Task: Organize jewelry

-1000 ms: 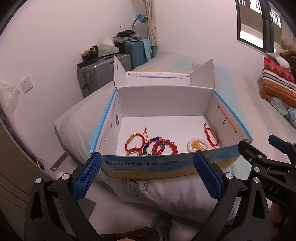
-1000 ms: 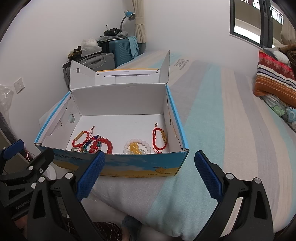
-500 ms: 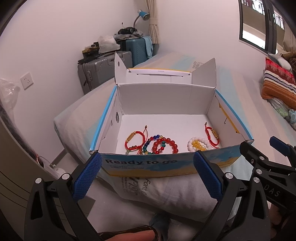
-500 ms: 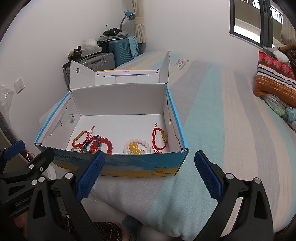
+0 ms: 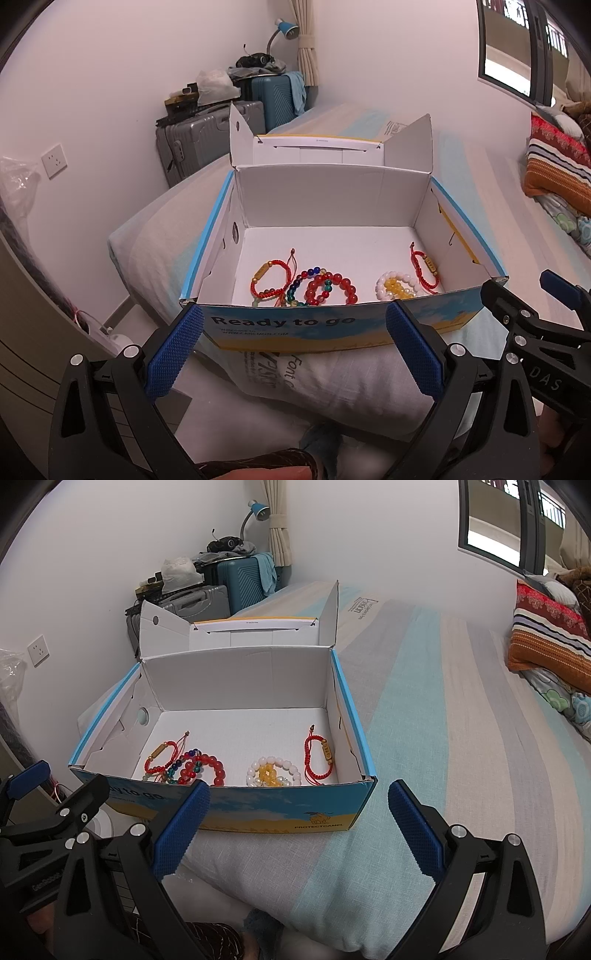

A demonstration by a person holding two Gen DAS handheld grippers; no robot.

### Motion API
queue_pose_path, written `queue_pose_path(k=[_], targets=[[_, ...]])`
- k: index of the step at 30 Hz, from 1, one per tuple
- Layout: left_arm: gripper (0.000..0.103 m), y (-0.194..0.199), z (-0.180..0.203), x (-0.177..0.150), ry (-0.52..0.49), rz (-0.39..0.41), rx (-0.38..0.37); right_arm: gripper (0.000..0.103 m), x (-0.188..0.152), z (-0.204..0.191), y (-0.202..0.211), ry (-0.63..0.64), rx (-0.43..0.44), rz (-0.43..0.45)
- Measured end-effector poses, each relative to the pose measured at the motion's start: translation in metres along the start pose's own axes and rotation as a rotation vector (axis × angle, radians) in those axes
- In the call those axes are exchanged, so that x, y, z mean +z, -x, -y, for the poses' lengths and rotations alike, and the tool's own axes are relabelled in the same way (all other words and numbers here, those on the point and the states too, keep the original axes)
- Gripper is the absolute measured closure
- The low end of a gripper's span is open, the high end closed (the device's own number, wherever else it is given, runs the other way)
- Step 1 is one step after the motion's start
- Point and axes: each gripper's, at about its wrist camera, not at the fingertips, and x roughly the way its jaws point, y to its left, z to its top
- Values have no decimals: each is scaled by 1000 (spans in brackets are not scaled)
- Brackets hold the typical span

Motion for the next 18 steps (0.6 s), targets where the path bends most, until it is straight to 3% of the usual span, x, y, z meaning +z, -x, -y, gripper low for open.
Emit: queue_pose_path(k=[13, 18], targets=[[6, 0, -1, -1, -6, 9, 10, 10, 0, 0, 0, 2, 2, -1], [6, 4, -1, -2, -20, 46, 8, 10, 0, -1, 0, 1, 1, 0]])
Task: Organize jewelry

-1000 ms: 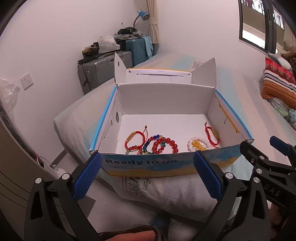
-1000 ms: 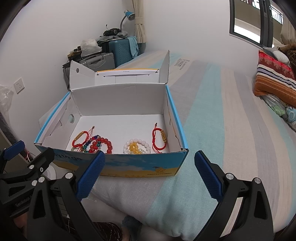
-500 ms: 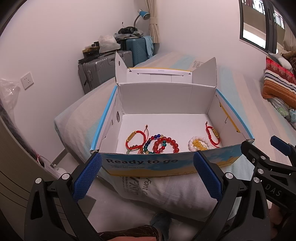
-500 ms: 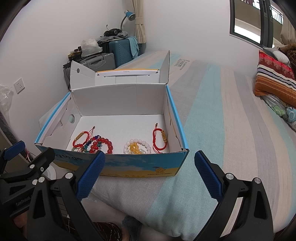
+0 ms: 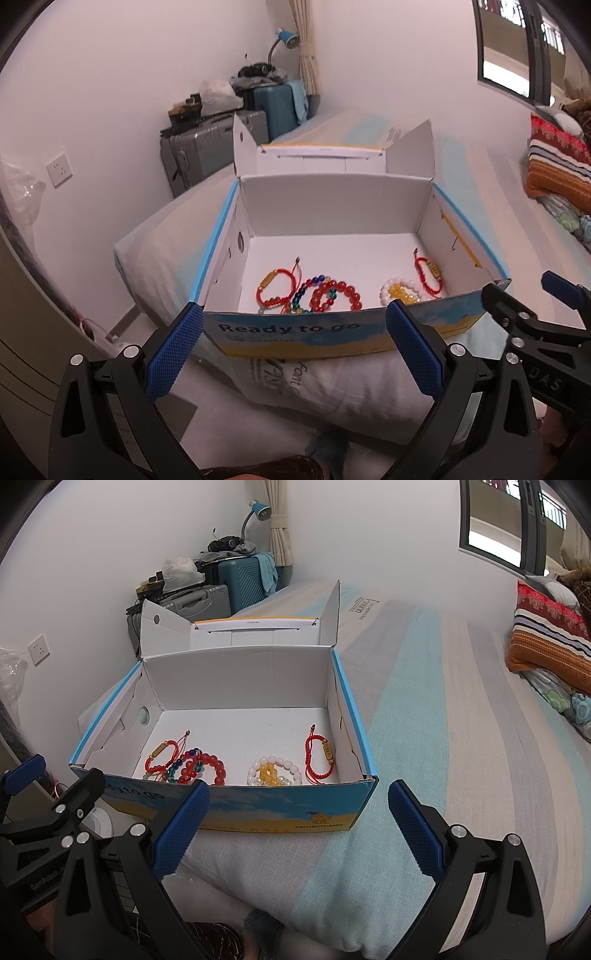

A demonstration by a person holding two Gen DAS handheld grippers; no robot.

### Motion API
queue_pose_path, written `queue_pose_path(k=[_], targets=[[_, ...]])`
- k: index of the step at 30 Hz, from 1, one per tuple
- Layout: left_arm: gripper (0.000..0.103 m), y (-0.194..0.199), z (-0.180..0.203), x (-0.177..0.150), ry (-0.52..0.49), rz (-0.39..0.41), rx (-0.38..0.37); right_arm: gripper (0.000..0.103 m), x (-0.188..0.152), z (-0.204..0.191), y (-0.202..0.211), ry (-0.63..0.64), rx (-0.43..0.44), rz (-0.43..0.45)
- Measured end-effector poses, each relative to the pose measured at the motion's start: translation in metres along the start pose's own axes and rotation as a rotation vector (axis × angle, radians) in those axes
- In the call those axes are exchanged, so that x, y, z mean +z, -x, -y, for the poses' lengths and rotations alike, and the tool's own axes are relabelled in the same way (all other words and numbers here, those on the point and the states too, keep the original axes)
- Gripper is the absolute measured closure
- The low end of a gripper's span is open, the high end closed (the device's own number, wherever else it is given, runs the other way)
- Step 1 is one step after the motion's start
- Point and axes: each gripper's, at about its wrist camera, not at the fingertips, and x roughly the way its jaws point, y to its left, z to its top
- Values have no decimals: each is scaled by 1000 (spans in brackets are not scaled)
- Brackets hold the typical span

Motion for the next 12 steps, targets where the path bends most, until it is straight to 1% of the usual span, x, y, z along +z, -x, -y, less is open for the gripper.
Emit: queue_pose_path(k=[3, 6, 12], targets=[[6, 0, 1, 1, -5, -3, -6, 10, 0, 0, 0, -1, -3, 0], [6, -3, -2, 1, 13, -31, -22, 10, 1, 0, 0, -2, 0, -1], [6, -4, -3, 2, 14, -34, -12, 10, 0, 0, 0, 0, 0, -2]])
